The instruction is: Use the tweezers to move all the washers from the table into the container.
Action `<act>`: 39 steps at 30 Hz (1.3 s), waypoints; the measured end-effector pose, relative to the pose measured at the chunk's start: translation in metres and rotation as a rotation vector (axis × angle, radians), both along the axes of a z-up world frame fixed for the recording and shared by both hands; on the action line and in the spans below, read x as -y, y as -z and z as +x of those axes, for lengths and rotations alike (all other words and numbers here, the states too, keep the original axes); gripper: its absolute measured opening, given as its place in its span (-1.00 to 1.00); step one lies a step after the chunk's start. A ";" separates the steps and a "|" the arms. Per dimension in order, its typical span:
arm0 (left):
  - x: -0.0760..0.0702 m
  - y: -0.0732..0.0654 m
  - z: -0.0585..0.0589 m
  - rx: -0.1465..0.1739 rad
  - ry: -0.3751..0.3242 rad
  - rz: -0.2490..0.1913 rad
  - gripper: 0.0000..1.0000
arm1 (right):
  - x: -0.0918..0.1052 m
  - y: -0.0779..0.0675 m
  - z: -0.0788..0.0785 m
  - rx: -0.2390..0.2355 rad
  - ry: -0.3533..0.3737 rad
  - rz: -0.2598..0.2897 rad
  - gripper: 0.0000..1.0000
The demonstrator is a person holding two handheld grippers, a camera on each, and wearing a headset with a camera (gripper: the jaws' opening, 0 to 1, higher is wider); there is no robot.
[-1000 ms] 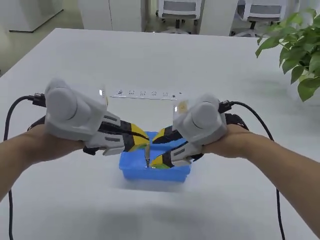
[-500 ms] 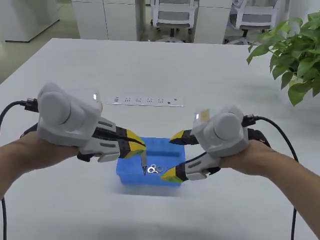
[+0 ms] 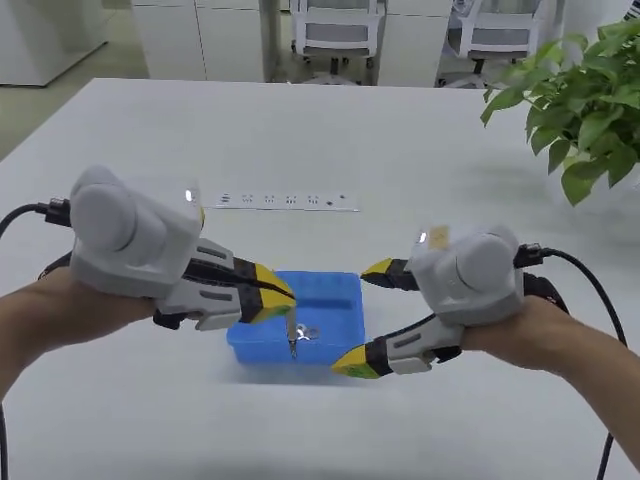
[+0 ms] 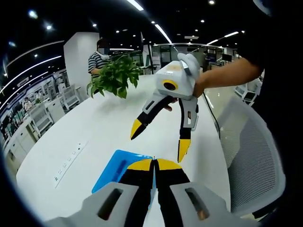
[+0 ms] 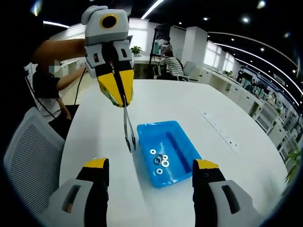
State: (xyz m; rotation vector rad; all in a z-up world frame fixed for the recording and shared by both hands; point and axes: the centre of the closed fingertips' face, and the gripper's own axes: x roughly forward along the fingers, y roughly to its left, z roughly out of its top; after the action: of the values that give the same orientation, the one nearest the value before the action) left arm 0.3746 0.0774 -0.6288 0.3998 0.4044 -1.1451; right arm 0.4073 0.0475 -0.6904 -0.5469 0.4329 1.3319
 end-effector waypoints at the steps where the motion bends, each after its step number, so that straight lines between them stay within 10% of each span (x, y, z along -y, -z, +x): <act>1: 0.002 0.000 -0.002 0.002 0.007 -0.001 -0.90 | 0.000 0.000 0.000 -0.004 0.003 0.000 0.46; 39: 0.013 -0.002 -0.041 -0.001 0.119 -0.086 -0.90 | -0.038 0.013 -0.066 0.025 -0.296 -0.001 -0.76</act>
State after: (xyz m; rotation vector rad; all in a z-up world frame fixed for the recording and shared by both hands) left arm 0.3340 0.0647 -0.6263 0.3513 0.3347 -1.2742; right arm 0.3414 0.0851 -0.7031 -0.6460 0.3402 1.6062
